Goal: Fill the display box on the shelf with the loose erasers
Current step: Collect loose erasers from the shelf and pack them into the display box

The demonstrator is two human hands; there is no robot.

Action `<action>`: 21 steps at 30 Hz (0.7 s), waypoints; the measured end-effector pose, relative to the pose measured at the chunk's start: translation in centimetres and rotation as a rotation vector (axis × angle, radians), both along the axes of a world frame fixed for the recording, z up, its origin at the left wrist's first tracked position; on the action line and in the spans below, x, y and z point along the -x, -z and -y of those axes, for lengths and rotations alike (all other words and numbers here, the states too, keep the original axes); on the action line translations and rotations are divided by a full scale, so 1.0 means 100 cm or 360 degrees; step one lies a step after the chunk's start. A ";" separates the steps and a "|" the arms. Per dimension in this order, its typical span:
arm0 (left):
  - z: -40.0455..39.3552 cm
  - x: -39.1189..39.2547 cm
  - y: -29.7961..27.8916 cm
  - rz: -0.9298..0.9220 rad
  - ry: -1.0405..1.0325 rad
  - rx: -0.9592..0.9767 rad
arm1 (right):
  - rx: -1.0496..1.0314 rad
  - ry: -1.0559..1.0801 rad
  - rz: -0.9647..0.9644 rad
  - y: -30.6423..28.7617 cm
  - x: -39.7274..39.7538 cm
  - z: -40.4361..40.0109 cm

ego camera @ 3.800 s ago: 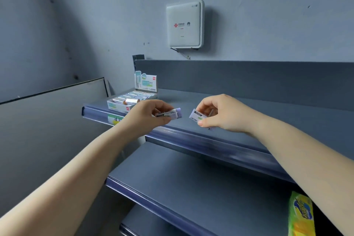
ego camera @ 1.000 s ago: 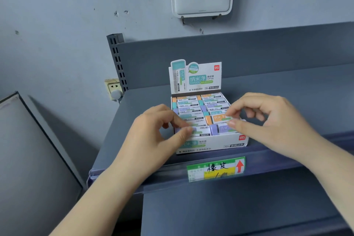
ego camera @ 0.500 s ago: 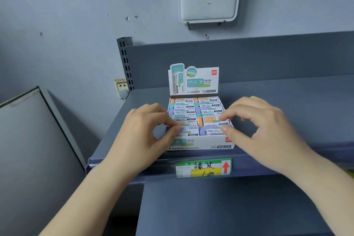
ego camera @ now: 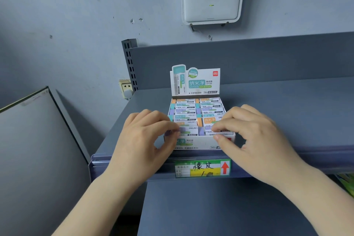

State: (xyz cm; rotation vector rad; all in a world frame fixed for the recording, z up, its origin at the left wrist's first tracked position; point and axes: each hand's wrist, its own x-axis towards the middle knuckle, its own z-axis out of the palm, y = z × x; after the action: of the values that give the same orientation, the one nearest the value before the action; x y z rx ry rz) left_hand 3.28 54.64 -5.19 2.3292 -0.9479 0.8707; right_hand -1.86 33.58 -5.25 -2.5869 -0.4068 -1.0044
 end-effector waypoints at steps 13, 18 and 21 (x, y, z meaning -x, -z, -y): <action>0.002 -0.003 -0.006 -0.0049 -0.0009 -0.0137 | -0.0090 -0.0059 -0.0040 0.004 0.000 0.001; 0.012 -0.005 -0.011 -0.0084 -0.0014 -0.0179 | -0.0095 -0.0024 -0.0061 0.005 0.000 0.001; 0.020 -0.008 -0.024 -0.0449 0.0038 -0.0106 | -0.0103 -0.0025 -0.0082 0.004 0.001 0.000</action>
State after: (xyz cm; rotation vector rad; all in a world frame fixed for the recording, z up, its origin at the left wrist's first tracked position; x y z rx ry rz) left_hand 4.11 52.68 -2.80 2.4101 -0.8925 0.4898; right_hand -1.92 33.58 -5.68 -2.5420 -0.3748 -0.9282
